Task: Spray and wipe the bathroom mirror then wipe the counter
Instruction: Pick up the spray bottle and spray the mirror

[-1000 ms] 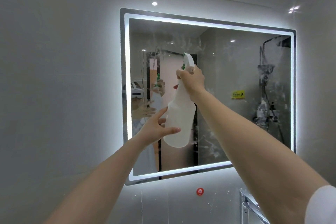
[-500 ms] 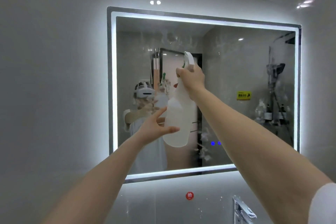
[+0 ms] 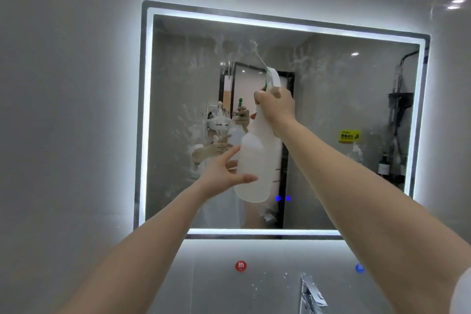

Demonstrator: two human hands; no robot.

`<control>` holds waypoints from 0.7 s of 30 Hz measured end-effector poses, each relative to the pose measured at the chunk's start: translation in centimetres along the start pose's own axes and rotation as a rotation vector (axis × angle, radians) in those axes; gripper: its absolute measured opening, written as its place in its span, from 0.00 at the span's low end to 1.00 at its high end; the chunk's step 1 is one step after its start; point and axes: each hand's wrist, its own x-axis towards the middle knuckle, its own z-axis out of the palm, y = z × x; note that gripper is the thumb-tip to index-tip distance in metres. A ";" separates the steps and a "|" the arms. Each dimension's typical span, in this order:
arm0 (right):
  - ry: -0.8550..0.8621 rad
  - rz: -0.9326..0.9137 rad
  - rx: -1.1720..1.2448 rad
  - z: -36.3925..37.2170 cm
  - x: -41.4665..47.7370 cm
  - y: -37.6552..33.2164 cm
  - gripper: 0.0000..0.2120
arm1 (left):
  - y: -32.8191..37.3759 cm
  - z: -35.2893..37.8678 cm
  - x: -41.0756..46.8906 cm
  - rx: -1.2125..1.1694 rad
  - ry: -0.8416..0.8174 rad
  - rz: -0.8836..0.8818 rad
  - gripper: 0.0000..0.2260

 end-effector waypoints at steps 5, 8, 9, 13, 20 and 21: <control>-0.008 0.010 0.012 -2.7 -0.2 0.8 0.04 | 1.0 2.2 -0.1 0.021 -0.021 -0.023 0.45; -0.010 -0.003 0.002 -3.7 0.1 0.9 0.06 | 1.6 3.4 -0.1 0.003 -0.032 -0.022 0.43; -0.007 -0.004 0.001 -4.0 0.1 0.9 0.07 | 1.8 3.7 0.0 -0.005 -0.031 -0.022 0.42; -0.005 -0.034 -0.057 -4.4 0.4 0.8 0.03 | 1.9 4.2 0.3 -0.022 -0.039 -0.009 0.43; 0.021 -0.023 -0.103 -4.5 0.5 0.9 0.04 | 1.5 4.1 1.5 -0.013 -0.074 0.016 0.41; 0.032 -0.022 -0.104 -4.4 0.5 0.8 0.04 | 1.6 4.1 1.7 -0.020 -0.071 0.019 0.41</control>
